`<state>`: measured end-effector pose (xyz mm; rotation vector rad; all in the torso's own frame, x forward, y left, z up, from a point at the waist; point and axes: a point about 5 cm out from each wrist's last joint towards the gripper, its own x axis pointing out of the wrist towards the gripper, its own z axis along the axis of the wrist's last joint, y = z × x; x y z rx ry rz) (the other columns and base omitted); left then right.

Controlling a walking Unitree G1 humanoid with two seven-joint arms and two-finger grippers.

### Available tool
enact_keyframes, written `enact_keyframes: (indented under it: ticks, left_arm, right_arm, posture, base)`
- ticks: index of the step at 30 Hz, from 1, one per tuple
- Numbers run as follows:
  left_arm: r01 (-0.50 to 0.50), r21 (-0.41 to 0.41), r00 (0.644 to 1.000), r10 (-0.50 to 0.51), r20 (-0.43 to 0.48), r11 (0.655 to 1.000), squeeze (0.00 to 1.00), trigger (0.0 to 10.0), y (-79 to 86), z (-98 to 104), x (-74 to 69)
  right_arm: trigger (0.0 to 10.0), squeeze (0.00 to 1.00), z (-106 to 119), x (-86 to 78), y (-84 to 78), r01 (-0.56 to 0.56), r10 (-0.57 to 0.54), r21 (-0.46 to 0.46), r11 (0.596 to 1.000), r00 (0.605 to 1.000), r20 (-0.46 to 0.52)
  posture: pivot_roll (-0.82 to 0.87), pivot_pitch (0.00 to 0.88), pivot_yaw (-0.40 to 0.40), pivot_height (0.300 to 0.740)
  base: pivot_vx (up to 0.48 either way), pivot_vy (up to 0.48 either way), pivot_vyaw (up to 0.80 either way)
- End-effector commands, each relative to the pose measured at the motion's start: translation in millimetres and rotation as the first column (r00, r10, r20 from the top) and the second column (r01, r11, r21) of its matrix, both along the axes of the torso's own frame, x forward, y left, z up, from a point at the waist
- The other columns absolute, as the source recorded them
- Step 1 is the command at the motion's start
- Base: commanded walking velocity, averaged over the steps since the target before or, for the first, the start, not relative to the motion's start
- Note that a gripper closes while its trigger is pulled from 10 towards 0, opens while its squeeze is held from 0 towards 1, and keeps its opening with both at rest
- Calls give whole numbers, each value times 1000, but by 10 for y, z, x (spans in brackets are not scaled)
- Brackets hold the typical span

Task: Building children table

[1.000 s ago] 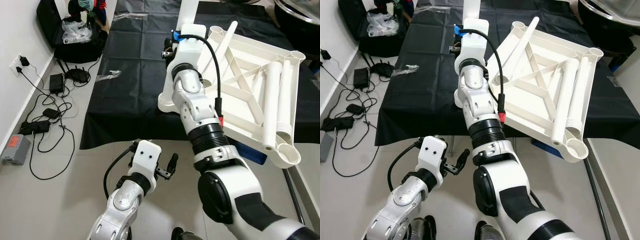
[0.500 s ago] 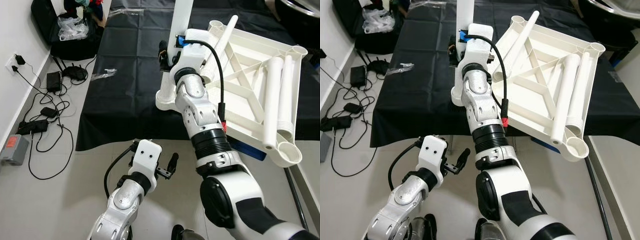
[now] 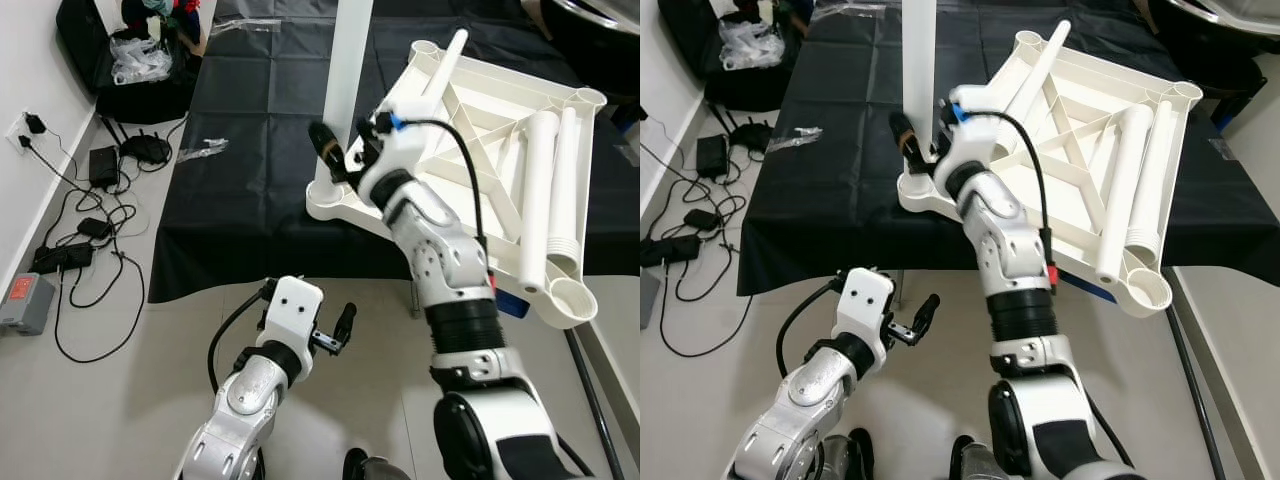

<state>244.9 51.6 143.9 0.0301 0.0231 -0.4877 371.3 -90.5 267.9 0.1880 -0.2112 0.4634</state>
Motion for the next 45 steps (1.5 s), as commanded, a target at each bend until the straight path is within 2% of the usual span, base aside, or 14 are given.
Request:
enact_keyframes:
  ticks: [1, 4, 6, 10, 12, 14, 15, 16, 17, 22, 24, 29, 39, 45]
  left_arm:
    - [4, 18, 999, -3, -32, 1000, 0, 10000, 8, -84, -16]
    - [4, 19, 999, -4, -32, 1000, 0, 10000, 8, -89, -18]
    - [5, 21, 999, -4, -34, 1000, 0, 10000, 11, -108, -20]
    - [4, 20, 999, -3, -35, 1000, 0, 10000, 13, -114, -19]
    - [3, 30, 999, -2, -38, 1000, 0, 10000, 25, -137, -10]
    - [3, 30, 999, -2, -38, 1000, 0, 10000, 25, -137, -10]
    - [4, 37, 999, -3, -37, 999, 0, 10000, 30, -147, -2]
    - [4, 37, 999, -3, -37, 999, 0, 10000, 30, -147, -2]
    - [0, 44, 1000, 1, -29, 999, 0, 10000, 42, -151, 20]
    - [-13, 42, 1000, 14, -16, 999, 0, 10000, 62, -140, 39]
    - [-29, 33, 1000, 30, -8, 999, 0, 10000, 87, -133, 60]
    - [-34, 51, 999, 33, 16, 998, 0, 10000, 95, -129, 84]
    - [-24, 63, 1000, 23, 20, 998, 0, 10000, 83, -143, 98]
    - [-22, 64, 1000, 21, 12, 998, 0, 10000, 82, -164, 107]
  right_arm:
    - [10000, 0, -99, -73, -50, -30, 30, -18, 999, 1000, -3]
    - [10000, 0, -216, -136, -114, -57, 57, -22, 998, 998, -24]
    - [10000, 0, -493, -294, -254, -72, 67, -53, 996, 994, -85]
    - [10000, 0, -569, -341, -302, -63, 57, -53, 997, 993, -108]
    - [10000, 0, -648, -396, -482, 187, -197, -112, 976, 977, -82]
    - [10000, 0, -648, -396, -482, 187, -197, -112, 976, 977, -82]
    - [10000, 0, -637, -421, -544, 313, -320, -140, 940, 947, -34]
    - [10000, 0, -637, -421, -544, 313, -320, -140, 940, 947, -34]
    - [10000, 0, -609, -496, -551, 380, -381, -68, 923, 924, -10]
    - [10000, 0, -584, -571, -538, 363, -362, -38, 931, 932, 17]
    - [10000, 0, -540, -649, -512, 334, -327, -64, 941, 940, 97]
    - [10000, 0, -526, -699, -478, 362, -349, -89, 928, 928, 135]
    - [10000, 0, -534, -682, -545, 454, -439, -108, 884, 888, 137]
    - [10000, 0, -414, -592, -705, 499, -478, -129, 857, 863, 165]
  posture:
    - [121, 232, -58, 740]
    - [122, 226, -57, 740]
    - [123, 207, -57, 740]
    - [123, 207, -57, 740]
    - [121, 188, -51, 740]
    - [121, 188, -51, 740]
    - [118, 179, -47, 740]
    - [118, 179, -47, 740]
    - [122, 168, -39, 740]
    - [124, 159, -35, 740]
    - [123, 152, -30, 740]
    - [123, 145, -27, 740]
    - [122, 139, -17, 740]
    - [120, 129, -22, 740]
  base:
    - [0, 0, 0]
    - [0, 0, 0]
    - [0, 0, 0]
    - [0, 0, 0]
    - [0, 0, 0]
    - [0, 0, 0]
    - [0, 0, 0]
    - [0, 0, 0]
    - [0, 0, 0]
    - [0, 0, 0]
    - [0, 0, 0]
    - [0, 0, 0]
    - [0, 0, -508]
    - [0, 0, -777]
